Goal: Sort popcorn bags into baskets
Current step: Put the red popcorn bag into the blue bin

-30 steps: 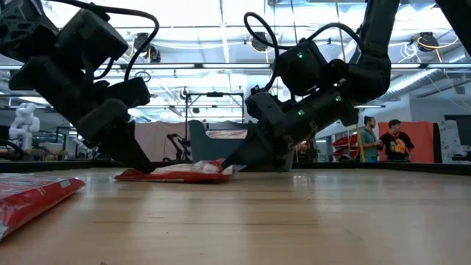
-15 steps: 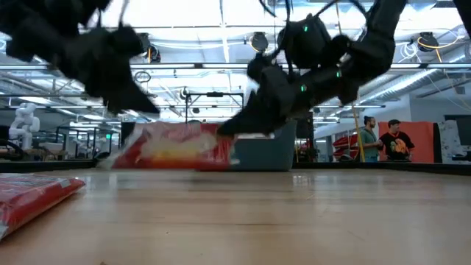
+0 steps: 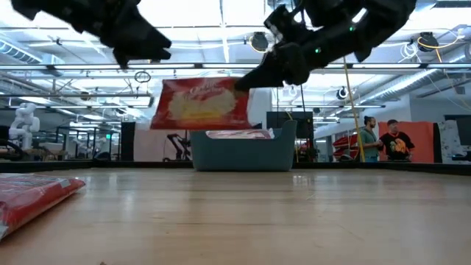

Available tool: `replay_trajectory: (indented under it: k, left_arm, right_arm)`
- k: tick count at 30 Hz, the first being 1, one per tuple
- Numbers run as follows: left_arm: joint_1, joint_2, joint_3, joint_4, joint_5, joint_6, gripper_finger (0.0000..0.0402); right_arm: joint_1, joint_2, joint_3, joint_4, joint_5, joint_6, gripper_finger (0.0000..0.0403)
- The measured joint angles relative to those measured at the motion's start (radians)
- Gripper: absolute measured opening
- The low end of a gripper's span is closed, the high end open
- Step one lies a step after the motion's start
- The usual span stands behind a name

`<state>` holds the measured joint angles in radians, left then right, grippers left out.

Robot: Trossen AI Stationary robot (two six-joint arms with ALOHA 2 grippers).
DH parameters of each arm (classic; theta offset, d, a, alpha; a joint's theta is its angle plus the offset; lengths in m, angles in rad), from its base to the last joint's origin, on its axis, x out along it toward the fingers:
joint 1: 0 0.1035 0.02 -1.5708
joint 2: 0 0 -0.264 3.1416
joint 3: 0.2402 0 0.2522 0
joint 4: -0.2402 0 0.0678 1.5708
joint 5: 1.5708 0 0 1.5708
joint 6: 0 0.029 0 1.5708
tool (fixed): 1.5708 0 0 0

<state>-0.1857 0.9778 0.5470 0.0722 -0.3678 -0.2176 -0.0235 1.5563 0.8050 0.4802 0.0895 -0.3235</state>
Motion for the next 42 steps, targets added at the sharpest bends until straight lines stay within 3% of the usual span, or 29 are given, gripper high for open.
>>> replay_trajectory:
  k: [6,12,20,33,42]
  left_arm:
    - [0.048,0.096,0.201,-0.163,0.002,0.068,0.0242]
    - [0.142,0.272,0.369,-0.283,0.189,0.092,0.0256]
    - [0.219,0.468,0.509,-0.413,0.302,0.105,0.0237]
    - [0.272,0.767,0.863,-0.721,0.343,0.185,0.0220]
    - [0.275,0.858,0.918,-0.815,0.376,0.221,0.0172]
  right_arm:
    - [0.010,-0.078,0.000,-0.103,0.017,-0.168,0.0000]
    - [0.044,-0.088,0.000,-0.128,0.043,-0.317,0.0000]
    - [0.054,-0.087,0.000,-0.199,0.142,-0.382,0.0000]
    - [0.053,-0.087,0.000,-0.236,0.176,-0.401,0.0000]
    - [0.054,-0.087,-0.001,-0.254,0.227,-0.400,0.0000]
